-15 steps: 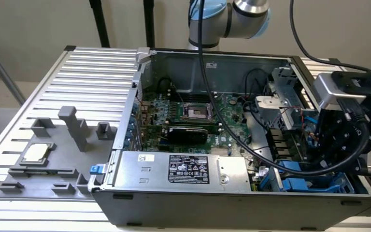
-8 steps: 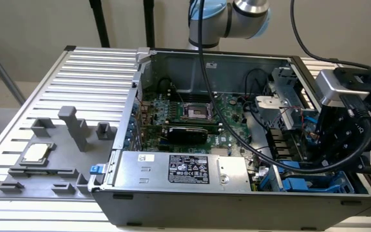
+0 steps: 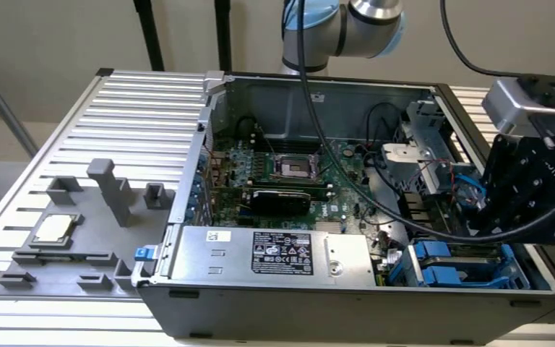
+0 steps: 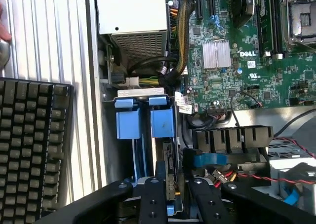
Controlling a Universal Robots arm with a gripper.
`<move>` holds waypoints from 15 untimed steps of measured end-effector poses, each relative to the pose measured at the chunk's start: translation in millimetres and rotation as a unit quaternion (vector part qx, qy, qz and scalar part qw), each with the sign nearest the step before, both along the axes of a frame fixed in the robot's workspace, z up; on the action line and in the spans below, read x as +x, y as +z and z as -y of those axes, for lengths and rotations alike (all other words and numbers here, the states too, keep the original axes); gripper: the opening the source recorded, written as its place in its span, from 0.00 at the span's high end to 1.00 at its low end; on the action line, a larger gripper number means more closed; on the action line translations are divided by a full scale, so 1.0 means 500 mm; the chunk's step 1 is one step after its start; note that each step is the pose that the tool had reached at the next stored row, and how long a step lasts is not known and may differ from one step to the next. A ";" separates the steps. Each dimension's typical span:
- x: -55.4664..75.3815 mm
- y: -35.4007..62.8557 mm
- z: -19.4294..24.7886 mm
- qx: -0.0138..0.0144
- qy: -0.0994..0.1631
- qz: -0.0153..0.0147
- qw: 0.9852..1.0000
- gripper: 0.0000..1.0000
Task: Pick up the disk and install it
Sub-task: 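Insert the first disk wire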
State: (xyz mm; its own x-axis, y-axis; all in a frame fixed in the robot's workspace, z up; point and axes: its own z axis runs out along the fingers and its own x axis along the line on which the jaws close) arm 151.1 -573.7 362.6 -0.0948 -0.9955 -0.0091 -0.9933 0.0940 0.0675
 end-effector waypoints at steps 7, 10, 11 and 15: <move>0.000 0.063 0.0000 0.000 0.000 -0.001 1.000 0.75; 0.000 0.087 0.0000 0.000 -0.001 -0.001 1.000 0.75; -0.002 0.087 -0.0002 0.000 0.000 -0.001 1.000 0.75; -0.024 0.085 0.0000 0.000 -0.001 -0.002 1.000 0.75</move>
